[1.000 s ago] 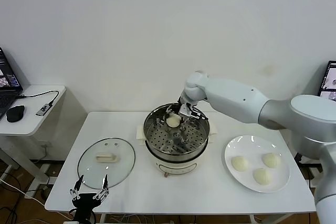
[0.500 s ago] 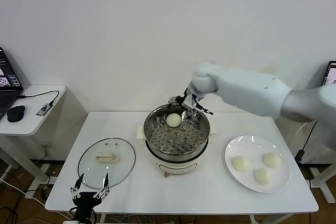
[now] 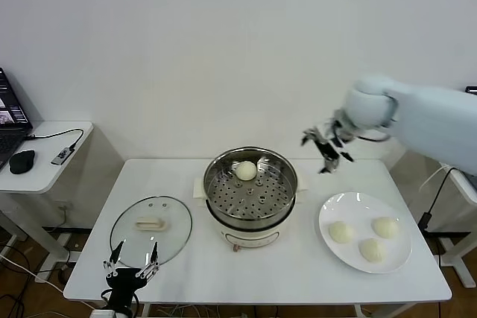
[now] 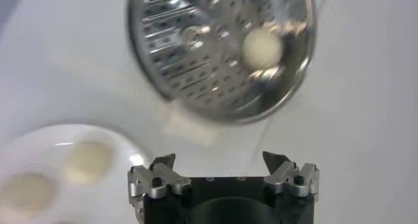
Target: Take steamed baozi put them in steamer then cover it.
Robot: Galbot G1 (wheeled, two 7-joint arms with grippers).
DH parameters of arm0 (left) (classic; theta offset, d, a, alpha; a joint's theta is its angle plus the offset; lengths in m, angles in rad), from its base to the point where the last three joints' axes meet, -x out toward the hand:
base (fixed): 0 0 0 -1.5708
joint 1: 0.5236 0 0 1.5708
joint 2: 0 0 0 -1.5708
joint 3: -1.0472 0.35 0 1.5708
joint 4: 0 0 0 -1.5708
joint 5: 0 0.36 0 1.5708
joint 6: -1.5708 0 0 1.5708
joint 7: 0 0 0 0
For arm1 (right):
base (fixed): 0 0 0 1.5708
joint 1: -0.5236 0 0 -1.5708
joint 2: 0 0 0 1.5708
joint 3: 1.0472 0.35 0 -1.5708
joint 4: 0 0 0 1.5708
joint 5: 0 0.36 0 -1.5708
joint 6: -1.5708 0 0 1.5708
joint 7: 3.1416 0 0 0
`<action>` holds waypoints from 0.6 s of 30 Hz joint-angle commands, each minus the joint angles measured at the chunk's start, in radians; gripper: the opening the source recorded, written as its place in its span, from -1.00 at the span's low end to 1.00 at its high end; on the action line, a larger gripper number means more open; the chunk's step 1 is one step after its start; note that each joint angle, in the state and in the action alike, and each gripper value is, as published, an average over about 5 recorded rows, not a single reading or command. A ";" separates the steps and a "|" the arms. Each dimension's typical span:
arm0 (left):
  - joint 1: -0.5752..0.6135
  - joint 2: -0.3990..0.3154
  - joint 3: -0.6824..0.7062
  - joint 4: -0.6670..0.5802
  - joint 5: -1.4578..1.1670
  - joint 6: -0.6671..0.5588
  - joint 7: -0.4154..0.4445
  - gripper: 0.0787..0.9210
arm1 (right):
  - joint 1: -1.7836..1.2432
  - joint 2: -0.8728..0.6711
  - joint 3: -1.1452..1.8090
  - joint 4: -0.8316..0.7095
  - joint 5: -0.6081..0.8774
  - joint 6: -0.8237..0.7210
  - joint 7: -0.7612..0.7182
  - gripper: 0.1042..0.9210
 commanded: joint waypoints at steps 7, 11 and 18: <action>0.002 0.005 -0.007 0.003 0.001 0.000 0.000 0.77 | -0.485 -0.274 0.314 0.062 -0.139 -0.049 -0.006 0.76; 0.005 0.000 -0.012 0.005 0.002 0.000 0.000 0.77 | -0.629 -0.241 0.429 0.023 -0.192 -0.036 0.000 0.76; 0.007 -0.012 -0.018 0.011 0.006 0.000 0.000 0.77 | -0.805 -0.170 0.541 -0.043 -0.241 -0.027 0.013 0.76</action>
